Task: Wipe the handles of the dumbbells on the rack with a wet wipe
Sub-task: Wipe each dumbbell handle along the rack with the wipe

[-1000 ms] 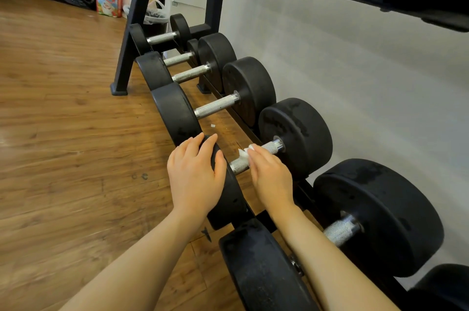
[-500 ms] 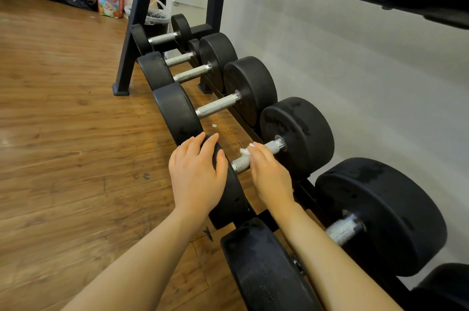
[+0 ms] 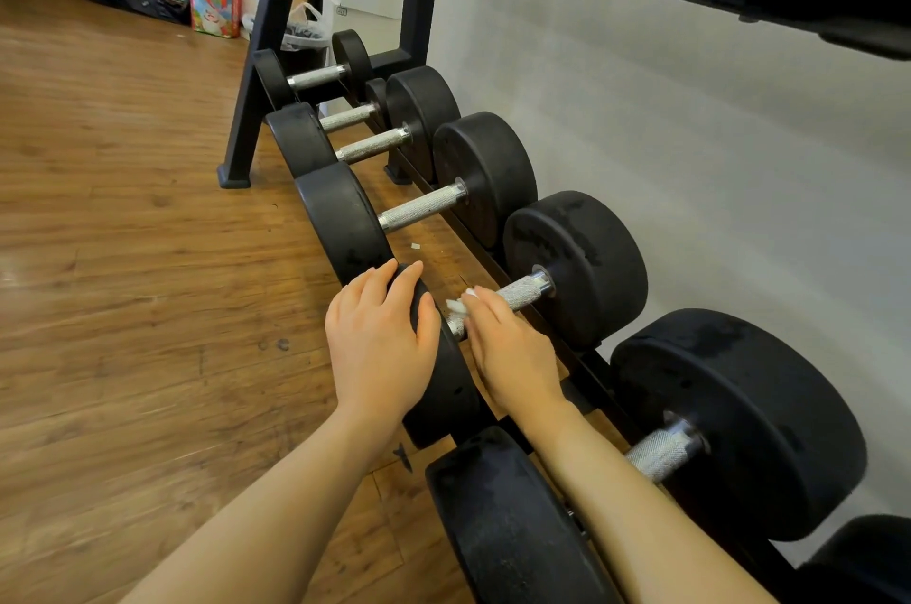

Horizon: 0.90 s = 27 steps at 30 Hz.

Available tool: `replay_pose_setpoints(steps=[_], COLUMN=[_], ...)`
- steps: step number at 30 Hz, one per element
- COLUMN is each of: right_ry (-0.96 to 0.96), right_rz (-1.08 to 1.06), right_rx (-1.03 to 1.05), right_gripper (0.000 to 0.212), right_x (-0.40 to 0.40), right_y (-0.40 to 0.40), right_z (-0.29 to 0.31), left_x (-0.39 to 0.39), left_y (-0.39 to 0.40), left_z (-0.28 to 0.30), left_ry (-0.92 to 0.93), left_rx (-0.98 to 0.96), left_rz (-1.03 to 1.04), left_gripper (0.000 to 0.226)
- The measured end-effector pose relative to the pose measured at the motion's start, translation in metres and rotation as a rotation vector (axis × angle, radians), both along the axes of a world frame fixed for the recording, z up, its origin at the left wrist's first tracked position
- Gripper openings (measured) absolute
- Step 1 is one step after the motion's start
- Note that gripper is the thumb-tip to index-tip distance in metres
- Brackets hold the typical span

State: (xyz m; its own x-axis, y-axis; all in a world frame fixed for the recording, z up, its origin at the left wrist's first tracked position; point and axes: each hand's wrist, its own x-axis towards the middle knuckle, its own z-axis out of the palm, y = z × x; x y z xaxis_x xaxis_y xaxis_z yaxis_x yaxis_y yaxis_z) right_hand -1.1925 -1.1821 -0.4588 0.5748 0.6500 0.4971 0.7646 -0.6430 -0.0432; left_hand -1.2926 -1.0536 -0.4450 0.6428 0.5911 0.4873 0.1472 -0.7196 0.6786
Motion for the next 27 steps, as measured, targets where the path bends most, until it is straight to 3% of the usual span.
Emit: replay_pose_setpoints(steps=[7,12,16,21,27], right_ry=[0.037,0.028,0.125,0.049,0.088], right_rz=[0.062,-0.041,0.106,-0.021,0.147], right_rx=[0.001,0.067,-0.014,0.073,0.034], right_gripper=[0.036,0.034,0.039,0.037,0.041], right_x=[-0.0023,0.0037,-0.0006,0.0043,0.0022], right_y=[-0.0009,-0.0035,-0.0040,-0.0045,-0.0075], right_z=[0.0008,0.0039,0.0037,0.0025,0.0016], left_x=[0.0008,-0.0001,0.0007,-0.0001,-0.0001], left_y=[0.0005,0.0003,0.0006,0.0006,0.0002], left_z=[-0.0005,0.0004,-0.0003,0.0003,0.0007], left_ry=[0.009,0.004,0.011,0.013,0.010], left_rx=[0.010,0.010,0.008,0.012,0.005], left_rz=[0.005,-0.001,0.003,-0.006,-0.001], left_gripper=[0.049,0.050,0.049,0.052,0.049])
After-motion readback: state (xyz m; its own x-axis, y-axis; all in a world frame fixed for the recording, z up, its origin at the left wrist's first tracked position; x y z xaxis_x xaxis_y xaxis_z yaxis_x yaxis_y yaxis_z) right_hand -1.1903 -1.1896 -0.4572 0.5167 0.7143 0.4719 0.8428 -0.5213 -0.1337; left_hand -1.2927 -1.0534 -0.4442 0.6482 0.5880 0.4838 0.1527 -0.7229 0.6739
